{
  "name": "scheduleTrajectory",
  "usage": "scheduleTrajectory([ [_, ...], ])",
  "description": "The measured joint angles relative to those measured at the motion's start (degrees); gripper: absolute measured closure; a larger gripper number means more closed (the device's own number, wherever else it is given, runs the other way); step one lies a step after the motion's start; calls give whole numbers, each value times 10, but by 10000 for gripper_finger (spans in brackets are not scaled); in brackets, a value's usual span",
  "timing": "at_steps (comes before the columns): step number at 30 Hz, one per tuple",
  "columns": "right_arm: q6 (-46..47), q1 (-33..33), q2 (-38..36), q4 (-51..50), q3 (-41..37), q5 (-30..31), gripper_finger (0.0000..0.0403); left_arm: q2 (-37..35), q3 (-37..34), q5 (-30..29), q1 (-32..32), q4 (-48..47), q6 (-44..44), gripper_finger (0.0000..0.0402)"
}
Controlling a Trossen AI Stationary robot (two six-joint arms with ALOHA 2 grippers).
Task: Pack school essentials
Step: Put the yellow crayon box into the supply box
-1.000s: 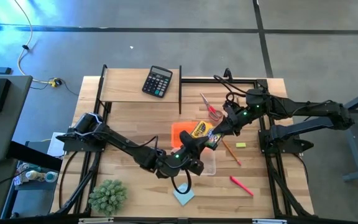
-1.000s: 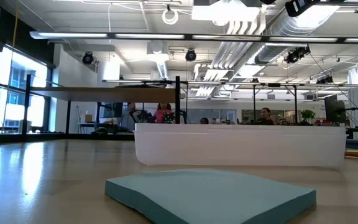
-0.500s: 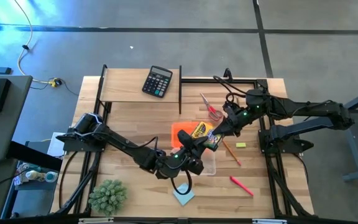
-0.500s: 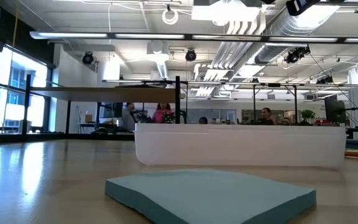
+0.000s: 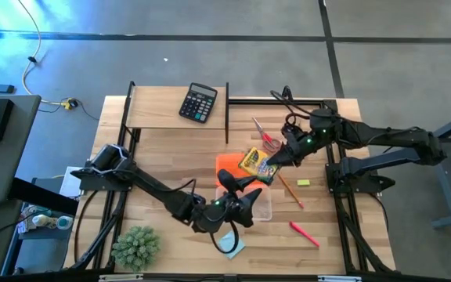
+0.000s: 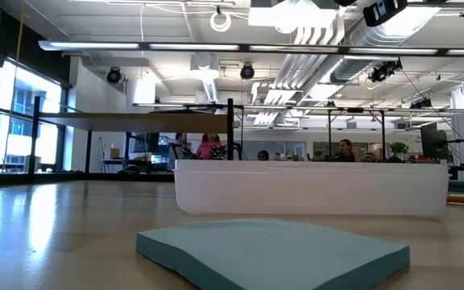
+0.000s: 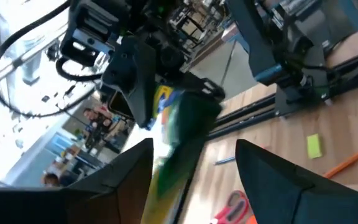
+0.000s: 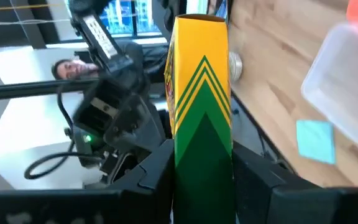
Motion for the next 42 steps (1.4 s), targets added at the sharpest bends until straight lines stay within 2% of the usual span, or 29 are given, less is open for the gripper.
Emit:
scheduleTrajectory([
  [7, -88, -51, -3, -10, 1, -4, 284, 0, 7, -34, -14, -7, -102, 183],
  [11, -155, -75, -3, -21, 1, -1, 284, 0, 19, -11, -22, -10, -215, 183],
  [14, -208, -94, -3, -27, 1, -1, 284, -2, 27, 44, -25, -33, -293, 183],
  [19, -301, -127, -3, -27, 1, 1, 284, -14, 54, 144, -14, -206, -460, 184],
  [24, -393, -146, -3, -43, 1, 18, 284, -33, 61, 285, 22, -335, -601, 184],
  [26, -430, -146, -3, -59, 1, 35, 284, -39, 63, 330, 37, -345, -619, 184],
  [30, -499, -140, -3, -104, 1, 64, 283, -60, 61, 379, 53, -401, -616, 191],
  [34, -541, -125, 1, -163, 1, 91, 283, -112, 62, 422, 69, -478, -619, 202],
  [37, -545, -108, 14, -184, 1, 96, 283, -152, 63, 423, 78, -518, -618, 208],
  [42, -544, -60, 56, -188, 1, 96, 283, -204, 62, 391, 89, -572, -595, 212],
])
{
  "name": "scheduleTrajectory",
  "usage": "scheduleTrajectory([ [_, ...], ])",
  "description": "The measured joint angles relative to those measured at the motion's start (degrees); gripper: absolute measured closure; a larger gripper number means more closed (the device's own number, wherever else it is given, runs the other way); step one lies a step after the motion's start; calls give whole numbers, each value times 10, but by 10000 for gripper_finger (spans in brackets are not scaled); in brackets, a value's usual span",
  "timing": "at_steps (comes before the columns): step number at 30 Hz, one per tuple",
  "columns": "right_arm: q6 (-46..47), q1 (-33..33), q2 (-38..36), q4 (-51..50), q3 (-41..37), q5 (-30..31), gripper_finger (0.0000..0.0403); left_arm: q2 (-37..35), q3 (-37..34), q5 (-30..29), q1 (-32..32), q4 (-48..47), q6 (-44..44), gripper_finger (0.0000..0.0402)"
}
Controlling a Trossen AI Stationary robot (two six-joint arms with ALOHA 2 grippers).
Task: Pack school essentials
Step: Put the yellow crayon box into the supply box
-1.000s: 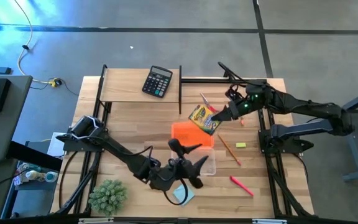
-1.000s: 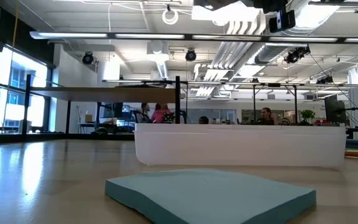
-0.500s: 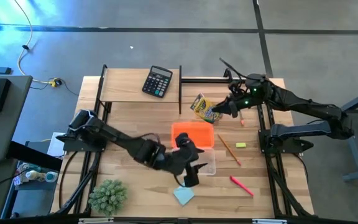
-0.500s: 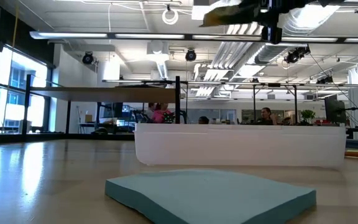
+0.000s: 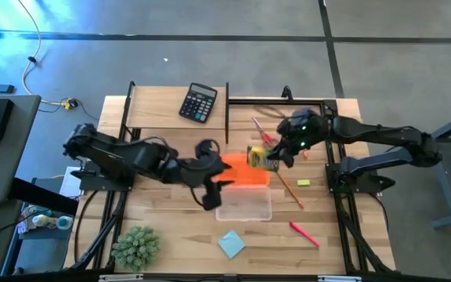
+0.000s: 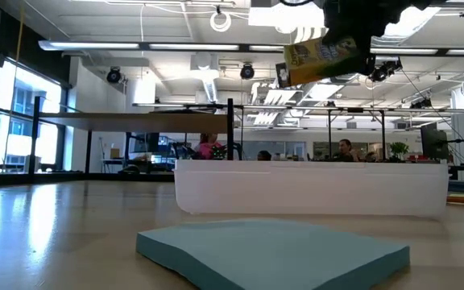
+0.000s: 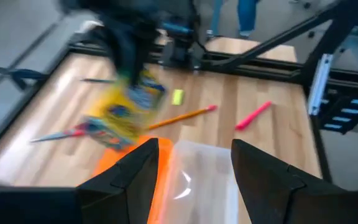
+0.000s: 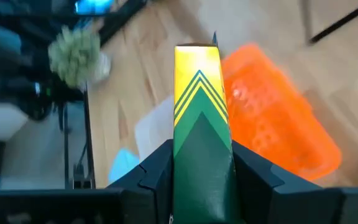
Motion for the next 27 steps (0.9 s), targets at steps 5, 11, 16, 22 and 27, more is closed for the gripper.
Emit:
scheduleTrajectory([
  [5, 5, 50, 62, 30, 0, -17, 283, -53, -36, -20, 16, -63, -6, 212],
  [11, 30, 92, 123, 109, 0, -55, 283, -107, -141, -2, 29, -4, -61, 225],
  [16, 58, 122, 169, 172, -1, -69, 283, -144, -247, 11, 30, 82, -104, 239],
  [22, 94, 153, 227, 237, 0, -65, 283, -185, -342, 12, 31, 102, -140, 250],
  [27, 134, 172, 269, 271, -1, -61, 283, -210, -376, 15, 32, 145, -140, 258],
])
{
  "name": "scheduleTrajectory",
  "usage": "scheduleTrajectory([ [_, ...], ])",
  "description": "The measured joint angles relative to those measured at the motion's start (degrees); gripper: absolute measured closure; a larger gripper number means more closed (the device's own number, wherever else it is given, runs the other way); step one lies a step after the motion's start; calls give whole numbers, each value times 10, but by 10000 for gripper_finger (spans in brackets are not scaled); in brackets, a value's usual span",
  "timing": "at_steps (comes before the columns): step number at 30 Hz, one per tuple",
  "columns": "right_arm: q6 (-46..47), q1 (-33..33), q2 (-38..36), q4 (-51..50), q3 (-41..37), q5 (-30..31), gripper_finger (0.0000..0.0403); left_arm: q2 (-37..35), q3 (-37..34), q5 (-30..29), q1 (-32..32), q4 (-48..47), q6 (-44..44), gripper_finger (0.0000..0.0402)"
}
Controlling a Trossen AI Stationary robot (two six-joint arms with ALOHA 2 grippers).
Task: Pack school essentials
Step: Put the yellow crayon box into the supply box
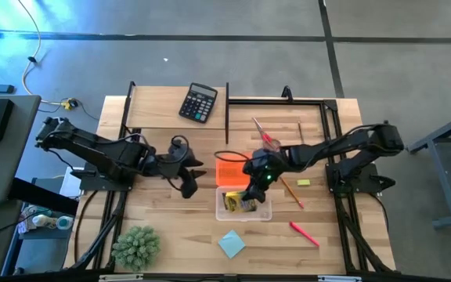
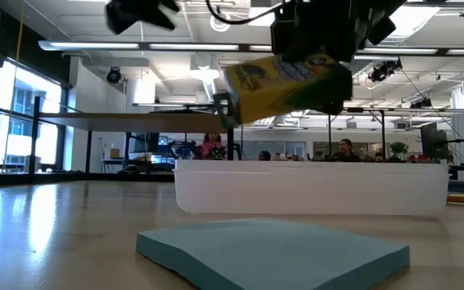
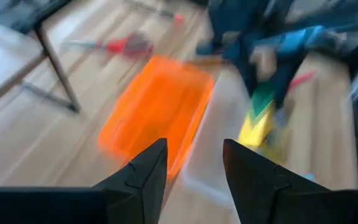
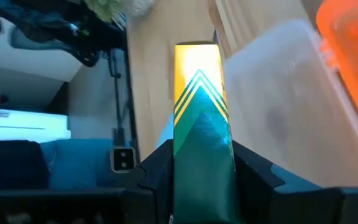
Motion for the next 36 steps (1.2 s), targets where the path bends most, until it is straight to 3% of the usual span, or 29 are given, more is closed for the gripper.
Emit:
scheduleTrajectory([
  [14, 79, 18, 90, 95, 1, 16, 283, -47, -4, 28, -1, 29, 26, 271],
  [36, 116, 19, 126, 81, 0, 39, 283, -51, -5, 34, -1, 32, 47, 271],
])
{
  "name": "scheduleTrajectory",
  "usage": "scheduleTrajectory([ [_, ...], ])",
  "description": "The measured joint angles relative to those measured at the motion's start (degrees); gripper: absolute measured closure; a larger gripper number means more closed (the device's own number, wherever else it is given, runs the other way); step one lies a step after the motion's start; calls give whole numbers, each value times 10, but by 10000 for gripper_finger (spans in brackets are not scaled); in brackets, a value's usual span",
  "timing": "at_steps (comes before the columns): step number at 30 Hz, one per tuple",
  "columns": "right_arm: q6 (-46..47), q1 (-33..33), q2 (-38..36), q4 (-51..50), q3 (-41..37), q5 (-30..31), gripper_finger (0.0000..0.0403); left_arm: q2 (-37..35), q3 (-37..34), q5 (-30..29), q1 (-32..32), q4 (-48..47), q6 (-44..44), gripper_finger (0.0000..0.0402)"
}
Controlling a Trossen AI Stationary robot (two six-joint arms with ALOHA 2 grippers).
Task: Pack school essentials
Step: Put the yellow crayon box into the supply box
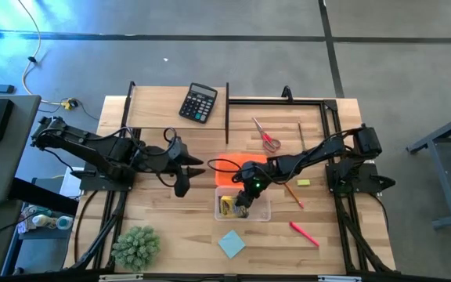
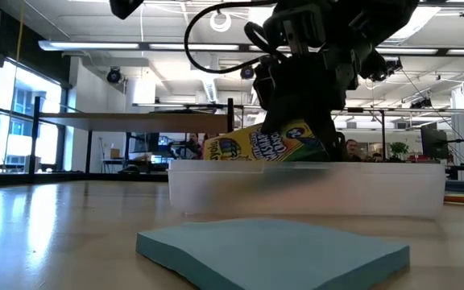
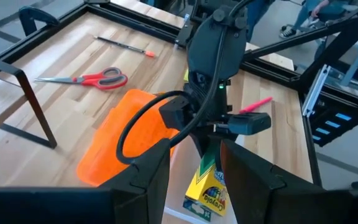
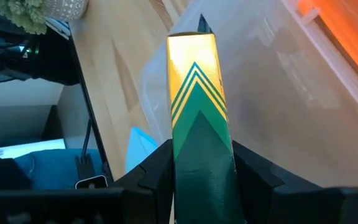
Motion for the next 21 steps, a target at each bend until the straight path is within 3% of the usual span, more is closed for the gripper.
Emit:
scheduleTrajectory([
  [21, 10, 0, -1, -3, 0, 0, 280, 0, 0, 0, 0, 0, 15, 271],
])
